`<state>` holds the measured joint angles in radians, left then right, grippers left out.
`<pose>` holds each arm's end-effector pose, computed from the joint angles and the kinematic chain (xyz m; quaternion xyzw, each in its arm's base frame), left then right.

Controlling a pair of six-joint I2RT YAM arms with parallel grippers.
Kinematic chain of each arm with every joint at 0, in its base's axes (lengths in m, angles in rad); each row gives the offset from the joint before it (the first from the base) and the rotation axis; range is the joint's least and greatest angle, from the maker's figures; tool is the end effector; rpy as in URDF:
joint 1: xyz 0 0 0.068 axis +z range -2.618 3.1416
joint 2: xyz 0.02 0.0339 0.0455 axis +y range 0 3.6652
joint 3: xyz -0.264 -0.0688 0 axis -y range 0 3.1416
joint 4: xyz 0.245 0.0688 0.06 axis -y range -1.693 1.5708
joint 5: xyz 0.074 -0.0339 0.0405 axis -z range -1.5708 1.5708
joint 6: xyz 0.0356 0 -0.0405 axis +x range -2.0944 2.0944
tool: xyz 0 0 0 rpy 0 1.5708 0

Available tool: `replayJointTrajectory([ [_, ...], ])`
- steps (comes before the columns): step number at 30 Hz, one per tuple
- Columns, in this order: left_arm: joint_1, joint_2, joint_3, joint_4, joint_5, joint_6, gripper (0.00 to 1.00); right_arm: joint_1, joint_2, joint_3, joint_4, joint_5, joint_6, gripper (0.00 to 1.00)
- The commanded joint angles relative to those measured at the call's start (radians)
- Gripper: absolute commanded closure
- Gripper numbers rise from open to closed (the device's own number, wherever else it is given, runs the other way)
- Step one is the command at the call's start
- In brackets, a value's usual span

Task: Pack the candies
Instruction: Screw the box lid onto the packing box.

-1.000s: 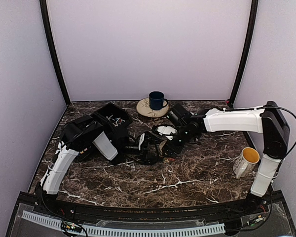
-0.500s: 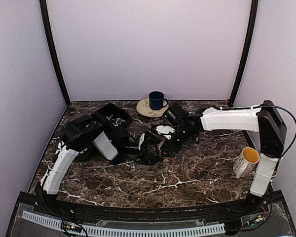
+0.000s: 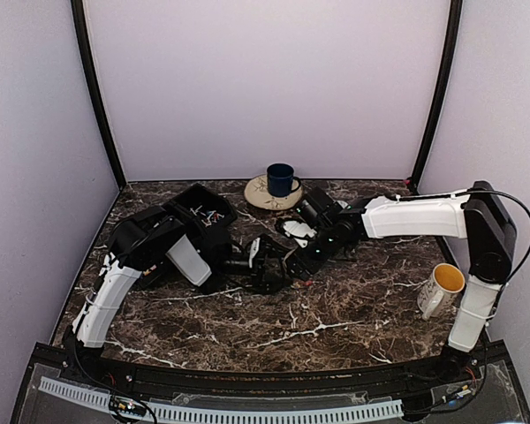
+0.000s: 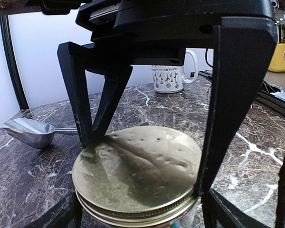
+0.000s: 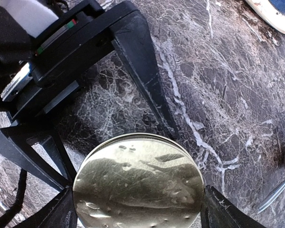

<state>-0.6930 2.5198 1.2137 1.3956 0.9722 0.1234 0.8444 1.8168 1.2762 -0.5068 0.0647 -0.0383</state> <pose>0.3276 -0.3103 0.0549 0.5533 0.4107 -0.4859 0.5377 0.2541 0.2825 0.2000 -0.4048 0.8765 0.0727 0.2501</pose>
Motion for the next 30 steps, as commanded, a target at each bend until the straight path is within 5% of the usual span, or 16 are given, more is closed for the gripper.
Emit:
replayJointTrajectory([
  [1,-0.008,0.148,-0.046,-0.258,0.022,0.047,0.08,0.006,-0.013,-0.019,0.002,0.021,0.048,0.17],
  [13,-0.033,0.203,0.055,-0.485,0.018,0.166,0.02,0.006,-0.023,-0.024,0.005,0.014,0.031,0.17],
  [30,-0.033,0.197,0.021,-0.433,-0.026,0.163,0.13,0.005,-0.034,-0.029,-0.02,0.04,0.09,0.17],
])
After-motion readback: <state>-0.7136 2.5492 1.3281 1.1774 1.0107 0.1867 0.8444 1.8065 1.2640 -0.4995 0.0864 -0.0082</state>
